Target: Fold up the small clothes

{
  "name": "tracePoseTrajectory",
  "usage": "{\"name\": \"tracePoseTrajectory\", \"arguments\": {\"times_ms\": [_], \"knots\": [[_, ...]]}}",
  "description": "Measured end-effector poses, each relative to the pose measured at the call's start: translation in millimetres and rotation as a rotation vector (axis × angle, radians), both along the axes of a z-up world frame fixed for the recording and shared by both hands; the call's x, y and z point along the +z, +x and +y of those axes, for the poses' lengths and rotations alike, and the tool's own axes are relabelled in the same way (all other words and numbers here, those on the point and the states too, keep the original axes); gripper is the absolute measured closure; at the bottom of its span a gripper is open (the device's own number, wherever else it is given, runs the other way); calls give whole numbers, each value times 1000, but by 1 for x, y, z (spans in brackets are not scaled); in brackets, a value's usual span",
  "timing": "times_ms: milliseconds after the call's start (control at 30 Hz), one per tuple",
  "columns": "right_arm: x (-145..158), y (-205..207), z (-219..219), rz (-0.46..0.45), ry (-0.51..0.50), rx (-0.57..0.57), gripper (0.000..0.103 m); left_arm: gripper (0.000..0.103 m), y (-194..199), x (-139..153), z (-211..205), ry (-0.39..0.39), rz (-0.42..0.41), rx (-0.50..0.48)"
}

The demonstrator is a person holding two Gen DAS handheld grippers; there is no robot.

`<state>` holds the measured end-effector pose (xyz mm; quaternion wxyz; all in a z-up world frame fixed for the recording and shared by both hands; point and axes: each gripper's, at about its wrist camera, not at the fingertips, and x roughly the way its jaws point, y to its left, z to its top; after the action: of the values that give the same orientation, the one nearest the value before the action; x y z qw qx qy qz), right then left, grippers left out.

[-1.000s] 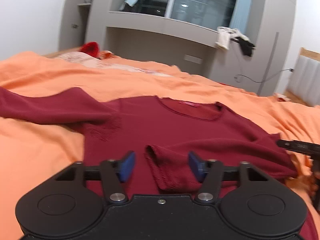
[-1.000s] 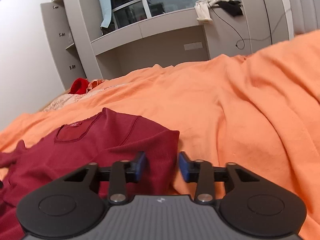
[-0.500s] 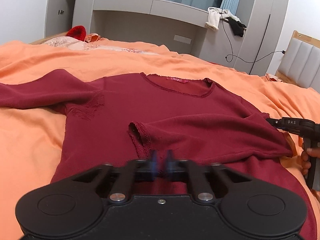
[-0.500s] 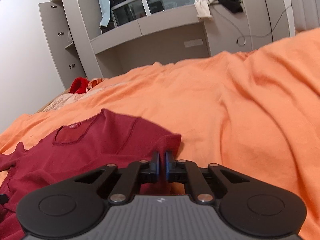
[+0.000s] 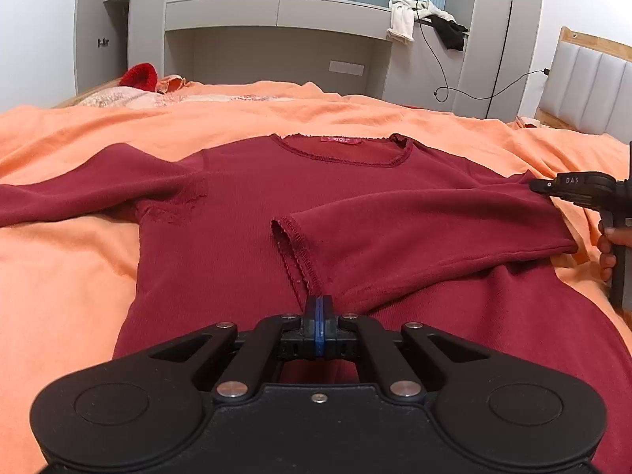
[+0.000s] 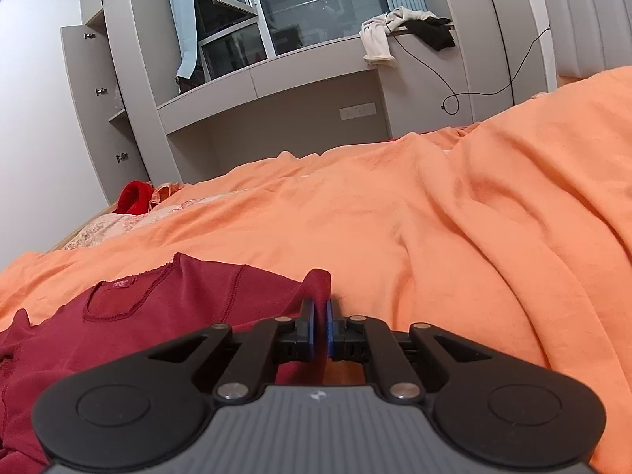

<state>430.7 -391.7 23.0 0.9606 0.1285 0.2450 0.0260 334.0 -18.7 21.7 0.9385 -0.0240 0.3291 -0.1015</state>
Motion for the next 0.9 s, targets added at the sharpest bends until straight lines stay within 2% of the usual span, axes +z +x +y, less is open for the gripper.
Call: {"name": "tracePoseTrajectory", "arguments": {"times_ms": [133,200,233,300,333,367,467,533,600,633,767,900], "knots": [[1,-7,2,57,11,20,84,103,-2,0,2,-2,5,-11],[2,-15,8,83,-2,73,52,103,-2,1,5,-13,4,-16],[1,-20,14,96,-31,102,49,103,-3,1,6,-22,4,-16],[-6,-31,30,130,-136,143,48,100,-3,3,10,-41,2,-13],[-11,-35,36,144,-189,152,46,93,-3,3,12,-47,1,-6],[-16,-40,43,149,-256,159,40,88,-3,4,13,-54,1,-2],[-22,-57,55,108,-408,160,25,84,-4,4,19,-80,3,10],[-20,-65,55,81,-429,151,22,77,-4,5,23,-88,-1,19],[-14,-72,52,54,-401,144,13,69,-5,7,28,-101,-9,34],[-11,-76,52,40,-388,140,12,61,-4,8,31,-108,-13,43],[-2,-85,64,-3,-380,188,10,39,-3,11,47,-133,-34,104],[0,-87,84,-7,-379,261,10,28,-2,13,58,-139,-44,153]]}}
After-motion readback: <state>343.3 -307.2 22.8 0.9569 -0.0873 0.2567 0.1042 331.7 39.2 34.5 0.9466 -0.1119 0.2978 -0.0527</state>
